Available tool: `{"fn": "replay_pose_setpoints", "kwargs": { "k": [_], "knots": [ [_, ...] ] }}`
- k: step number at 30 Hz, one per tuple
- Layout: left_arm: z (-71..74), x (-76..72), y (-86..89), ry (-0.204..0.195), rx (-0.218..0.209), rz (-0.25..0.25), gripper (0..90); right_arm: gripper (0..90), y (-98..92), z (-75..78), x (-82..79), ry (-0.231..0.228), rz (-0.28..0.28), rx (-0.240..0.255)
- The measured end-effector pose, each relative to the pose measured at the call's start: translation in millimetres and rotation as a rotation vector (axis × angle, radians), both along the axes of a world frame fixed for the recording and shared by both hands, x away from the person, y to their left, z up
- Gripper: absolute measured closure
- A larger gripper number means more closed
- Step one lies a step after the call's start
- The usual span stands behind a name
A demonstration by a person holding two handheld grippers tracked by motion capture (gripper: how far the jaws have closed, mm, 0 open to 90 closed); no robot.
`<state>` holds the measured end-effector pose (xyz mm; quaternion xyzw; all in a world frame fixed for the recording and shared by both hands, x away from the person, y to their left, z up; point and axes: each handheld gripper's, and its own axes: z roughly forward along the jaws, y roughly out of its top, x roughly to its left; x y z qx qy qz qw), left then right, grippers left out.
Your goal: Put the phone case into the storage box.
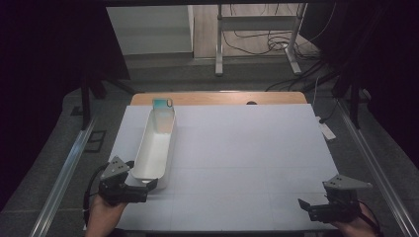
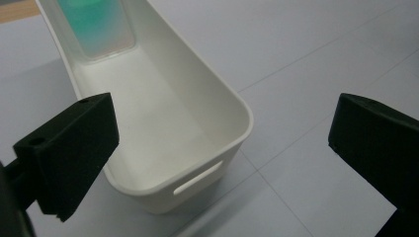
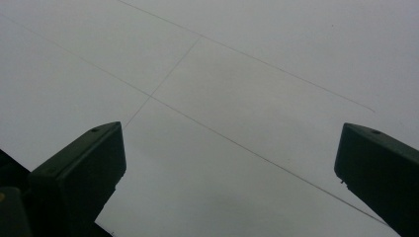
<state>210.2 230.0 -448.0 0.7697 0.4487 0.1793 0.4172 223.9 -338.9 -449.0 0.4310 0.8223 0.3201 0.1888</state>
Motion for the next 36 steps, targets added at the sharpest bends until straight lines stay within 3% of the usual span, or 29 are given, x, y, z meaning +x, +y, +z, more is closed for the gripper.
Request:
{"fn": "replay_pose_setpoints", "kwargs": {
  "k": [28, 36],
  "knots": [
    [-10.9, -25.6, 13.6, 0.031, 0.015, 0.045, 0.0, 0.0, 0.9, -0.3, -0.1, 0.001, 0.006, -0.006],
    [-13.4, -32.8, 19.5, 0.038, 0.000, 0.053, 0.0, 0.0, 1.6, -0.7, -0.1, 0.004, 0.013, -0.008]
  ]
}}
